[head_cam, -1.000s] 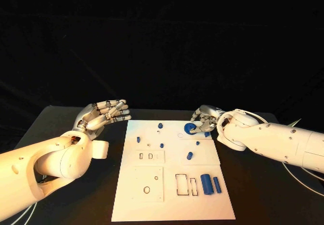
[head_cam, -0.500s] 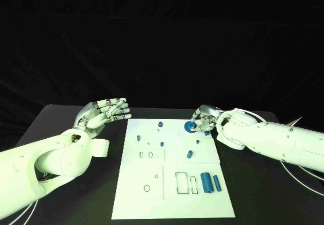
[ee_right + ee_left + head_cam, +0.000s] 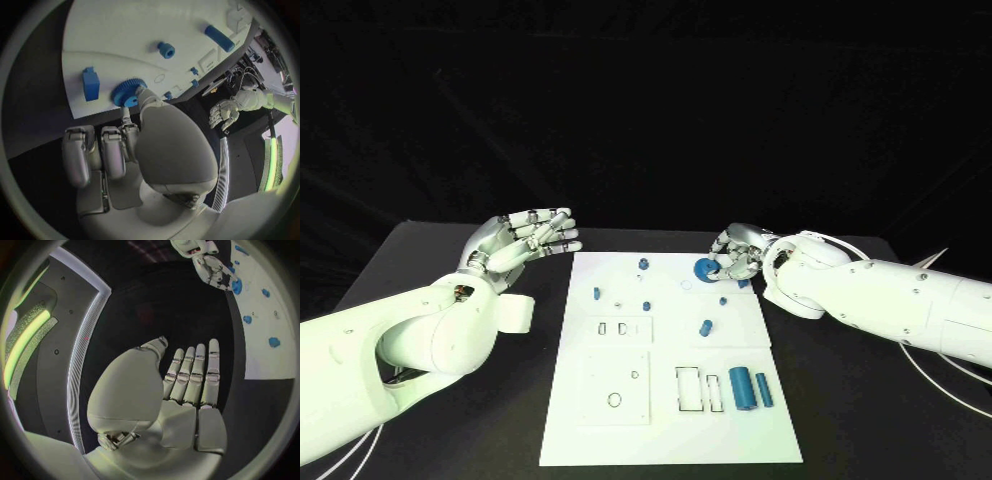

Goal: Assemble the parts on the task board

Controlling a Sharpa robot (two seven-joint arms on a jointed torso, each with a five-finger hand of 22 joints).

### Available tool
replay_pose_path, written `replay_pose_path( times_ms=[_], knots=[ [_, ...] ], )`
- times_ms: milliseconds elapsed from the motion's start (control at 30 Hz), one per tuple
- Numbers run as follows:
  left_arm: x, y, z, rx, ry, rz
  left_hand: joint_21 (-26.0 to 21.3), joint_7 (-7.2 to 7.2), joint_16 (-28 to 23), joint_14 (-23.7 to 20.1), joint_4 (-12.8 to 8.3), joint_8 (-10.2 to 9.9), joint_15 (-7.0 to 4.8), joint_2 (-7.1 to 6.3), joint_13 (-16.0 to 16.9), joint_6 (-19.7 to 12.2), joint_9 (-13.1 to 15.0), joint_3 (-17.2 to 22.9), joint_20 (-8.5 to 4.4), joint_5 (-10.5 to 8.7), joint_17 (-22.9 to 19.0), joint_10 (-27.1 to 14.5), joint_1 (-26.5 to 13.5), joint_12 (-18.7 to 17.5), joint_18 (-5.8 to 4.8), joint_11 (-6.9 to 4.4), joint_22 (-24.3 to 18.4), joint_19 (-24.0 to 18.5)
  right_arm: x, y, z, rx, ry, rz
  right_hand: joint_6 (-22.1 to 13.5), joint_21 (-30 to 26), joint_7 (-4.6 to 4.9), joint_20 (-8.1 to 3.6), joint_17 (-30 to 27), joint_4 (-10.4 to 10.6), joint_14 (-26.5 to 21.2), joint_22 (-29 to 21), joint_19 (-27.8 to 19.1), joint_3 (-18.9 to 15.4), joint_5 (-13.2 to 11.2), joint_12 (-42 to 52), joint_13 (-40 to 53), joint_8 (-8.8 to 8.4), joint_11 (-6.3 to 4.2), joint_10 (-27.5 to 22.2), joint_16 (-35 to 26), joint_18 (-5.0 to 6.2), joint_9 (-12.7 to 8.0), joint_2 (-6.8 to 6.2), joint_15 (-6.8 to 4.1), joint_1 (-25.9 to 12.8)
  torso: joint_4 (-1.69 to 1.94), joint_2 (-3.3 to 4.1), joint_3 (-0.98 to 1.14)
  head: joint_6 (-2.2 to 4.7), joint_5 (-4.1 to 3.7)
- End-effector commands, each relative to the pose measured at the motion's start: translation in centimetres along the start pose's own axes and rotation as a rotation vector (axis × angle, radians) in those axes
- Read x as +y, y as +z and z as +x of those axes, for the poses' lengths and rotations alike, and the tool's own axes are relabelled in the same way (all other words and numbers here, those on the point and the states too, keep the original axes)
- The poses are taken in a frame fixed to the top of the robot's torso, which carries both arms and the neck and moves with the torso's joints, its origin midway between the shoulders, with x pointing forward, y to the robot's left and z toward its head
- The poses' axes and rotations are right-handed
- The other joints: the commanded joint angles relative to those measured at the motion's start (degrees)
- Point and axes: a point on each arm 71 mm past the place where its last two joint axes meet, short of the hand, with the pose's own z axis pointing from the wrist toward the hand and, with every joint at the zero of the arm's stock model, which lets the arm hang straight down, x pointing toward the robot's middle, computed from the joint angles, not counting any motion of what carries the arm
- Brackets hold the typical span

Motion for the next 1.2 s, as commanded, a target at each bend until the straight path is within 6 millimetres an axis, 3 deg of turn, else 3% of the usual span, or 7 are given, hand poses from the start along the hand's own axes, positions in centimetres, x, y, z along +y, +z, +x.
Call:
replay_pose_path(
  times_ms=[33, 167, 733, 1000, 1200],
  knots=[
    [-0.1, 0.1, 0.2, 0.018, -0.008, 0.006, 0.2, 1.95, -0.2, -0.4, 0.1, -0.1, -0.06, -0.53, -0.1, -0.3, 0.0, 0.3, 0.08, -0.31, 0.1, -0.3, 0.2, -0.3, 0.62, 0.16, 0.1, 0.0, 0.1, -0.1, 0.0, -0.024, -0.023, -0.004, 0.7, 0.5, -0.04, -0.01, 12.0, 0.1, 5.3, 12.8, 4.5, 0.8, 0.0, 0.5, 8.0, 0.41, 0.03, 0.7, 0.3, -1.06, -0.1, -0.19, -0.22, 0.3, -0.02, -0.02, 0.01, 0.03, 0.04],
    [-0.1, 0.1, 0.2, 0.017, -0.008, 0.007, 0.2, 1.98, -0.2, -0.4, 0.1, -0.2, -0.05, -0.53, -0.1, -0.3, 0.0, 0.4, 0.09, -0.31, 0.1, -0.3, 0.2, -0.3, 0.62, 0.18, 0.1, 0.0, 0.3, -0.2, -0.3, -0.081, -0.018, -0.002, 0.8, 1.2, -0.04, -0.06, 12.3, 0.5, 5.4, 13.6, 5.0, 1.5, -0.1, 0.6, 8.2, 0.25, 0.03, 0.9, 0.4, -1.28, -0.3, -0.2, -0.24, -1.5, 0.0, 0.01, 0.02, 0.13, 0.02],
    [-0.1, 0.1, 0.0, 0.012, -0.005, 0.006, 0.2, 2.01, -0.3, -0.4, 0.1, -0.2, -0.04, -0.48, -0.1, -0.3, 0.0, 0.4, 0.09, -0.31, 0.1, -0.4, 0.1, -0.3, 0.62, 0.19, 0.1, 0.0, 1.9, -1.4, -0.8, -0.19, 0.011, -0.045, 2.5, 2.5, -0.75, -0.51, 12.5, 0.0, 5.4, 15.1, 5.9, 5.4, 2.0, 1.6, 9.2, 0.62, -0.63, 2.1, 0.5, -1.69, -0.6, -0.15, -0.78, -2.0, -0.12, -0.08, 0.0, 0.51, 0.02],
    [-0.1, 0.1, 0.1, 0.013, -0.006, 0.006, 0.2, 2.01, -0.3, -0.4, 0.1, -0.2, -0.04, -0.43, -0.1, -0.3, 0.0, 0.5, 0.1, -0.3, 0.1, -0.4, 0.1, -0.3, 0.62, 0.19, 0.1, 0.0, 5.2, -2.0, 0.0, -0.194, -0.028, -0.136, 2.6, 2.5, -0.82, -0.61, 12.7, -0.2, 5.5, 15.1, 5.9, 6.4, 1.9, 1.7, 9.3, 0.56, -0.71, 2.2, 0.5, -1.69, -0.7, -0.24, -0.87, -2.0, 0.02, -0.02, 0.03, 0.59, -0.13],
    [0.0, 0.2, 0.2, 0.016, -0.007, 0.007, 0.2, 2.01, -0.3, -0.4, 0.1, -0.2, -0.04, -0.43, -0.1, -0.3, 0.0, 0.5, 0.1, -0.3, 0.1, -0.4, 0.1, -0.3, 0.62, 0.19, 0.1, 0.0, 8.2, -2.3, 0.9, -0.199, -0.058, -0.216, 2.7, 2.5, -0.83, -0.63, 12.8, -0.3, 5.5, 15.1, 5.9, 6.6, 1.9, 1.7, 9.4, 0.54, -0.73, 2.3, 0.6, -1.69, -0.8, -0.27, -0.88, -2.0, 0.13, -0.05, -0.09, 0.56, -0.22]
  ],
)
